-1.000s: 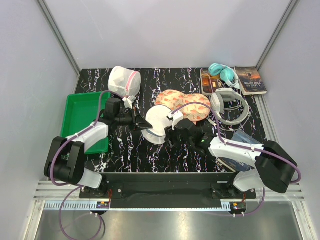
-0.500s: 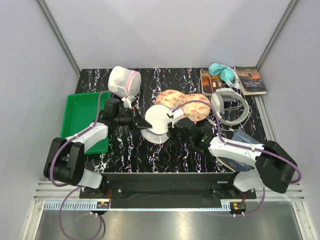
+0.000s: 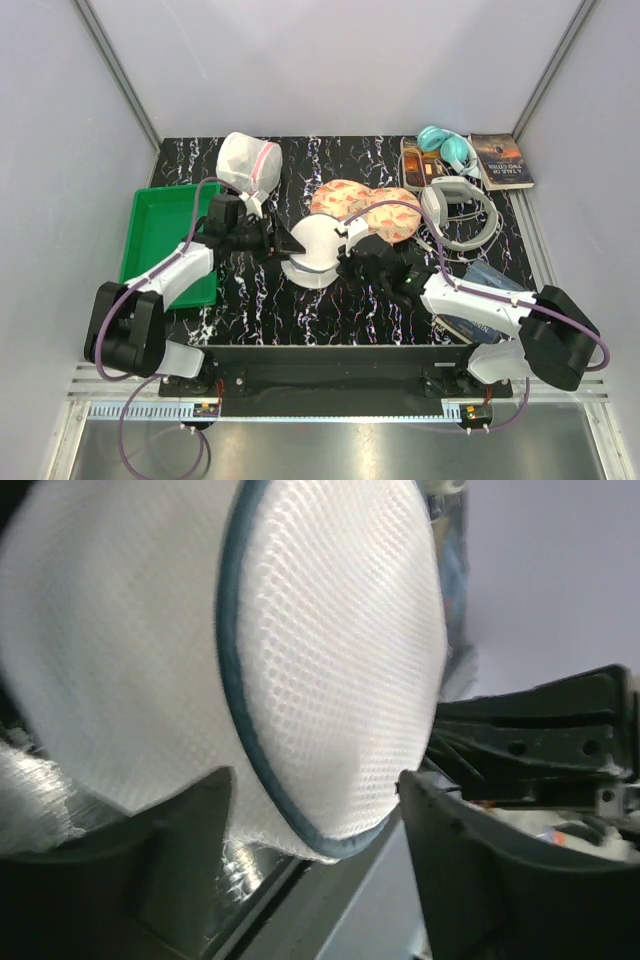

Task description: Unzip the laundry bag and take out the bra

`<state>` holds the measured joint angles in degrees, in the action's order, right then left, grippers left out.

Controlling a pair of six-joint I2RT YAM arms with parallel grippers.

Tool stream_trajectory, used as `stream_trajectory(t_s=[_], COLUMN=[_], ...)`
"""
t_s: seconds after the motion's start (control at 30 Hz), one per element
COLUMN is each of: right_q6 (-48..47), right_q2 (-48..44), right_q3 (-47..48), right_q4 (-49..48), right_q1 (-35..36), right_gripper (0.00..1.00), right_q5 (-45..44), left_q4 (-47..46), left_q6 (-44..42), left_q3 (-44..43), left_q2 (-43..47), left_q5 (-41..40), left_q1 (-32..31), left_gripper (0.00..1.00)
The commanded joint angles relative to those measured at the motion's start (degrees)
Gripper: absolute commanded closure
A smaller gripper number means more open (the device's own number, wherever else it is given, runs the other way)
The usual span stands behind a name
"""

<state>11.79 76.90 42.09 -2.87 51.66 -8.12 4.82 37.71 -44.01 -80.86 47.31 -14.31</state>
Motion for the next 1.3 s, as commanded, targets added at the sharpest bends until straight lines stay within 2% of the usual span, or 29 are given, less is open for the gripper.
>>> stream_trajectory(t_s=[0.0, 0.1, 0.2, 0.23, 0.33, 0.53, 0.8, 0.97, 1.1, 1.27], right_q6=[0.86, 2.0, 2.97, 3.41, 3.85, 4.9, 6.05, 6.75, 7.19, 7.72], right_q2=[-1.5, -0.97, -0.18, 0.26, 0.53, -0.09, -1.14, -1.58, -1.58, -2.02], right_q3=[4.31, 5.11, 6.68, 7.13, 8.36, 9.07, 9.24, 8.89, 8.89, 8.89], right_q4=[5.24, 6.65, 8.05, 8.67, 9.29, 9.73, 9.99, 9.99, 10.26, 10.34], right_q1=[0.28, 0.2, 0.28, 0.2, 0.2, 0.11, -0.24, -0.95, -1.65, -2.62], right_gripper=[1.0, 1.0, 1.0, 1.0, 1.0, 1.0, 1.0, 1.0, 1.0, 1.0], right_q5=[5.65, 9.42, 11.72, 12.42, 14.7, 16.99, 18.49, 19.02, 19.02, 19.63], left_q4=[11.16, 14.43, 14.08, 13.47, 11.98, 6.63, 0.64, -0.25, -0.16, 0.01], left_q6=[-11.93, -16.08, -20.46, -21.97, -26.89, -31.38, -32.88, -33.41, -34.02, -34.02], left_q3=[-5.64, -7.14, -7.49, -7.67, -7.85, -4.34, -0.56, 1.03, 1.82, 2.17], left_q2=[8.85, 15.0, 20.02, 20.65, 20.66, 17.84, 15.47, 13.89, 13.97, 13.36], left_q5=[-14.82, -26.07, -33.74, -34.64, -32.99, -31.32, -29.56, -30.17, -32.28, -31.67], left_q1=[-0.19, -2.47, -8.79, -12.99, -19.42, -26.11, -27.53, -28.41, -29.38, -30.16], left_gripper=[0.24, 0.23, 0.23, 0.24, 0.25, 0.3, 0.44, 0.46, 0.58, 0.67])
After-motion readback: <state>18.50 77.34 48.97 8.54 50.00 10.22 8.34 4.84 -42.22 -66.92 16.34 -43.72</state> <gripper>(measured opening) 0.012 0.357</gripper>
